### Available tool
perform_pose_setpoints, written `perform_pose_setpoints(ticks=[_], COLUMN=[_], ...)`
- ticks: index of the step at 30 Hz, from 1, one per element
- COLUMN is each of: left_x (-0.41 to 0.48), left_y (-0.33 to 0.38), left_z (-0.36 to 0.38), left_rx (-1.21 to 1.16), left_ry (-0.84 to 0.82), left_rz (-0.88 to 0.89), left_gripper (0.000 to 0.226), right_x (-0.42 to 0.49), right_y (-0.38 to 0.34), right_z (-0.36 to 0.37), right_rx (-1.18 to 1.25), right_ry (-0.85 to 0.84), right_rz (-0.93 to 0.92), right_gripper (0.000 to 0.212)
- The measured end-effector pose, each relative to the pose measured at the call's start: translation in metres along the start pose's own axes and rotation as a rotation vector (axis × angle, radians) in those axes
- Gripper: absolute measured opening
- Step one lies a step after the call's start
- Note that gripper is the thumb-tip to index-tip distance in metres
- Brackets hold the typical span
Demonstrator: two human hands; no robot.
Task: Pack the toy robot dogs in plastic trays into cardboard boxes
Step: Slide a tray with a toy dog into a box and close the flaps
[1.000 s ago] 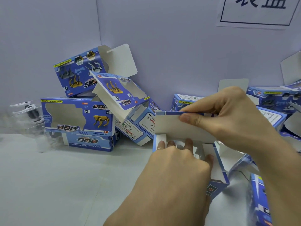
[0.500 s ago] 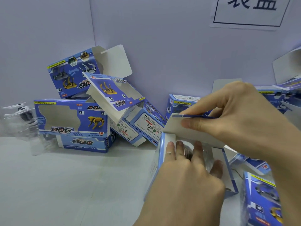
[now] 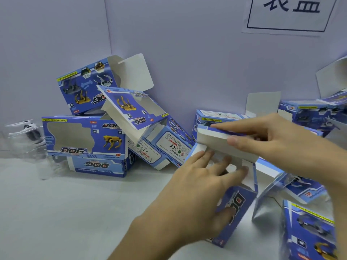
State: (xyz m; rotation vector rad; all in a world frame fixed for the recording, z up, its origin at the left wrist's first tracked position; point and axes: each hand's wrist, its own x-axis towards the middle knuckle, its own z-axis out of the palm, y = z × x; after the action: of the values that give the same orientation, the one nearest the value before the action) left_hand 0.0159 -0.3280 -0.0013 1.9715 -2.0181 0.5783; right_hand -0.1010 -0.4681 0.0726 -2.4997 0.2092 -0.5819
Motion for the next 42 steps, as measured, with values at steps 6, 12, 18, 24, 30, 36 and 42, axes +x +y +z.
perform_pose_setpoints(ticks=[6,12,18,24,30,36,42], left_x=[-0.001,0.001,0.002,0.001,-0.009,-0.029,-0.034], left_y=[-0.031,-0.027,-0.024,-0.027,-0.035,-0.046,-0.052], left_z=[0.010,0.006,0.004,0.006,-0.018,-0.059,-0.067], left_rx=[-0.193,-0.205,-0.205,-0.253,-0.467,-0.435,-0.499], left_ry=[0.040,0.035,0.018,0.031,-0.015,-0.202,-0.311], left_rz=[-0.063,-0.129,-0.148,-0.164,-0.135,-0.193,-0.187], left_gripper=[0.057,0.032,0.037,0.035,0.028,0.033,0.034], right_x=[0.018,0.014,0.014,0.012,0.013,0.013,0.011], right_y=[0.004,0.007,0.008,0.009,0.007,0.002,-0.003], right_z=[0.026,0.025,0.027,0.025,0.025,0.028,0.030], right_rx=[-0.012,0.035,0.095,0.104,0.092,-0.010,-0.043], right_ry=[-0.102,-0.209,-0.156,-0.174,-0.140,-0.203,-0.231], right_rz=[0.045,0.048,0.037,0.053,0.099,0.121,0.135], right_gripper=[0.037,0.036,0.036,0.037,0.038,0.043,0.043])
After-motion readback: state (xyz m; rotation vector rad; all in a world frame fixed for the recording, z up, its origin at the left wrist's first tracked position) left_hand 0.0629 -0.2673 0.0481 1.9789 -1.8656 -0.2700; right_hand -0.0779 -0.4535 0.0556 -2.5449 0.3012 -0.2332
